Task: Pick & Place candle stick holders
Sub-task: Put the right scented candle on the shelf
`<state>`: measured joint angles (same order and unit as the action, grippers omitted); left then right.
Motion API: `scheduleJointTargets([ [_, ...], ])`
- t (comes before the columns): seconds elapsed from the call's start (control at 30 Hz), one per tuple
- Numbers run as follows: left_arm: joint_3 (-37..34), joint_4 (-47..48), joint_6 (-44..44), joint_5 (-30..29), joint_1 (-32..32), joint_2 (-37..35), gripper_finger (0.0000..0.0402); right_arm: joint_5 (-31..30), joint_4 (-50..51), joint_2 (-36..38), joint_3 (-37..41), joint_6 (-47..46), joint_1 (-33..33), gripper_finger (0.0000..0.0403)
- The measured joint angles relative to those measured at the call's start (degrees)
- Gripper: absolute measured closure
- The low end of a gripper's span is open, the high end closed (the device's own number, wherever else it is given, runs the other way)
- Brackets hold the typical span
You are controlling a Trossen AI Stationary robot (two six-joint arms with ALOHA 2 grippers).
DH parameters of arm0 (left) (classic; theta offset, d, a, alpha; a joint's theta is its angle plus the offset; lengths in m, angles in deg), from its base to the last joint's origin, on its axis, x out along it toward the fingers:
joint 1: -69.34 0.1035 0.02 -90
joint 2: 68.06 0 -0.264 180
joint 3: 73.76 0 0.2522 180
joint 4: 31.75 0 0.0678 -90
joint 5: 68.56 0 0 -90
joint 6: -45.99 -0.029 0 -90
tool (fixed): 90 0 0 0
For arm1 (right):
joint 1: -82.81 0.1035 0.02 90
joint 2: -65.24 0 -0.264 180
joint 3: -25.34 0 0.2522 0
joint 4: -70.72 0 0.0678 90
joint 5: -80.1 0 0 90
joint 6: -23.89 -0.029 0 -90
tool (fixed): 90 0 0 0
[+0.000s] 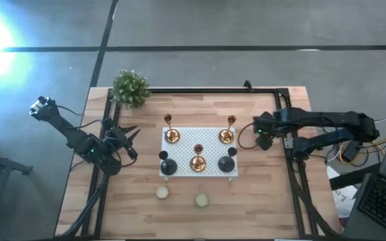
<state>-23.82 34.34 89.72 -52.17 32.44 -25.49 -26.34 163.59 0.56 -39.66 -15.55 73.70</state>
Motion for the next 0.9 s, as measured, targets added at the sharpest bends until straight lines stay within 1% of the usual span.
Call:
scheduleJointTargets([
  [0.13,0.0,0.01,-0.01,0.01,0.01,0.0,0.0319,1.38,-0.41,-2.54,1.48,3.74,-4.04,0.0072],
  [0.2,0.0,0.03,-0.01,0.22,-0.01,0.0,0.0319,1.33,-0.77,-2.73,2.22,6.12,-4.72,0.0073],
  [0.37,0.0,0.07,-0.01,1.44,0.0,0.0,0.0319,1.67,-4.41,0.21,4.24,9.87,-5.2,0.0076],
  [0.43,0.0,0.07,0.11,1.51,0.0,0.02,0.0319,3.6,-7.38,1.57,5.1,11.3,-5.71,0.0076],
  [0.5,0.0,0.05,0.3,1.51,-0.01,0.04,0.0319,7.08,-9.95,2.79,5.96,13.01,-6.45,0.0077],
  [0.6,0.0,0.03,0.88,1.53,0.0,0.04,0.0319,9.92,-12.79,3.39,7.26,15.25,-8.37,0.0078],
  [0.73,0.0,0.01,0.95,1.53,0.0,0.04,0.0319,12.27,-13.61,2.24,7.63,18.88,-12.0,0.0075],
  [0.9,0.0,0.03,0.6,1.53,-0.01,0.04,0.0319,13.57,-13.97,-0.21,7.67,22.09,-15.75,0.0075],
])
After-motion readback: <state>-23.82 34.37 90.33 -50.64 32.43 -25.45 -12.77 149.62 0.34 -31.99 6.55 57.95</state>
